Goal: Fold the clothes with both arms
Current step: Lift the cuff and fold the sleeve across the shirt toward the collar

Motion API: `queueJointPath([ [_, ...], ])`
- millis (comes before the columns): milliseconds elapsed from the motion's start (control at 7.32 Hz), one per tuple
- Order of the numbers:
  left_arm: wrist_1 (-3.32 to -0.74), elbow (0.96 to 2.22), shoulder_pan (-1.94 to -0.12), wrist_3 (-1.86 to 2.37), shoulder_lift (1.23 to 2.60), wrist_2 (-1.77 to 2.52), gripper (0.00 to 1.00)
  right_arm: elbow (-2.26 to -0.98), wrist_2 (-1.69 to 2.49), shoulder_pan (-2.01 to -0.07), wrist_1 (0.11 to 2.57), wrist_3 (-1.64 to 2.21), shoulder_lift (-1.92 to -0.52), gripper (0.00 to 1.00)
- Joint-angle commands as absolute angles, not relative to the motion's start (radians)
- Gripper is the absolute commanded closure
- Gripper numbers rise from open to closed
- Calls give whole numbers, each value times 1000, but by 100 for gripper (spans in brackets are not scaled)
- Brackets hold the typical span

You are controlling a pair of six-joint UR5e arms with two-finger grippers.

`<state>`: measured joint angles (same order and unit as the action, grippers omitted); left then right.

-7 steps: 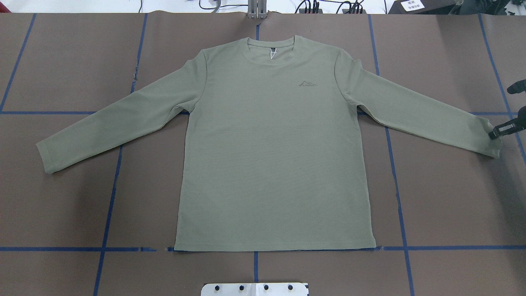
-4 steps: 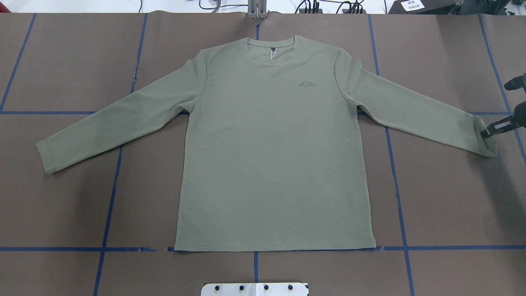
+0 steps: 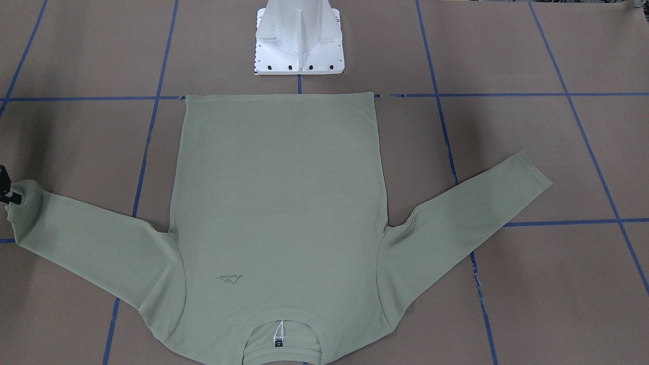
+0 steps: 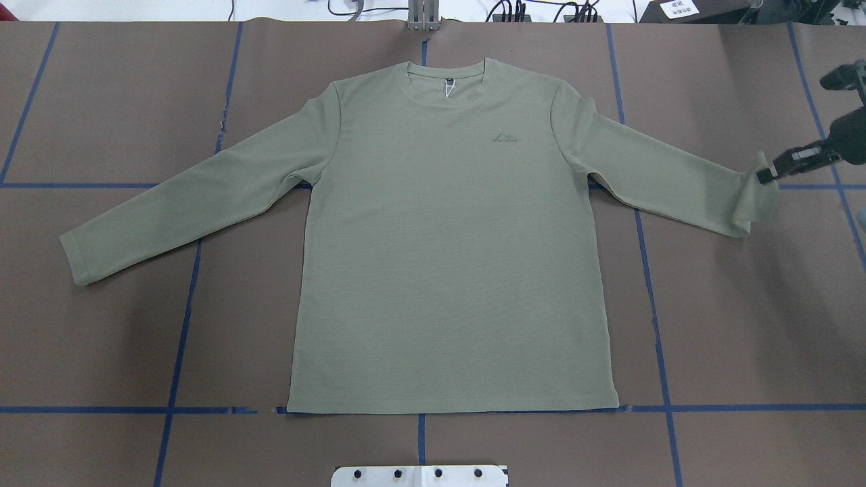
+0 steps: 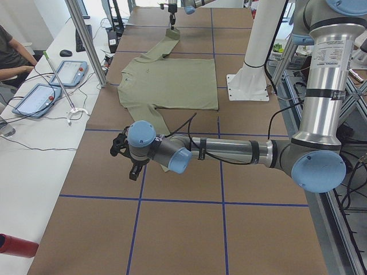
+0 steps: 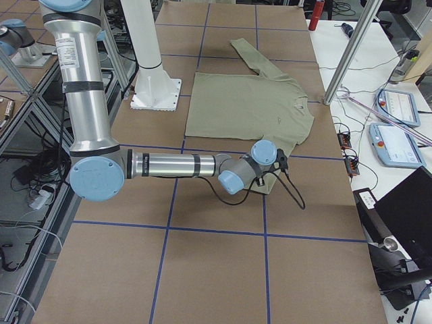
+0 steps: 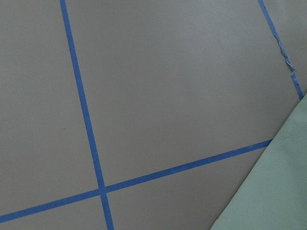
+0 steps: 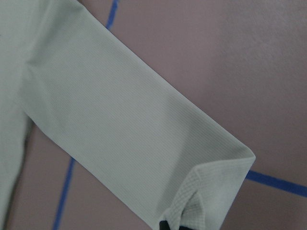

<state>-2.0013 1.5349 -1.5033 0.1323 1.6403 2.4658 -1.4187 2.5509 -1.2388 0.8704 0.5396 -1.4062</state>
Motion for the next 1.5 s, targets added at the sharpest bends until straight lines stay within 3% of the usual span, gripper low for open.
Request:
queueJointPath([
  [0, -2002, 1536, -1503, 133, 1641, 2467, 1, -1434, 2568, -1212, 874, 787, -1243, 100],
  [273, -2000, 1536, -1503, 133, 1641, 2467, 1, -1425, 2542, -1143, 877, 1002, -1059, 100],
  [820, -2000, 1532, -1503, 133, 1638, 2465, 1, -1369, 2236, -953, 985, 1032, -756, 100],
  [1366, -1999, 1522, -1503, 129, 1637, 2465, 1, -1110, 1979, -764, 991, 1031, -471, 100],
])
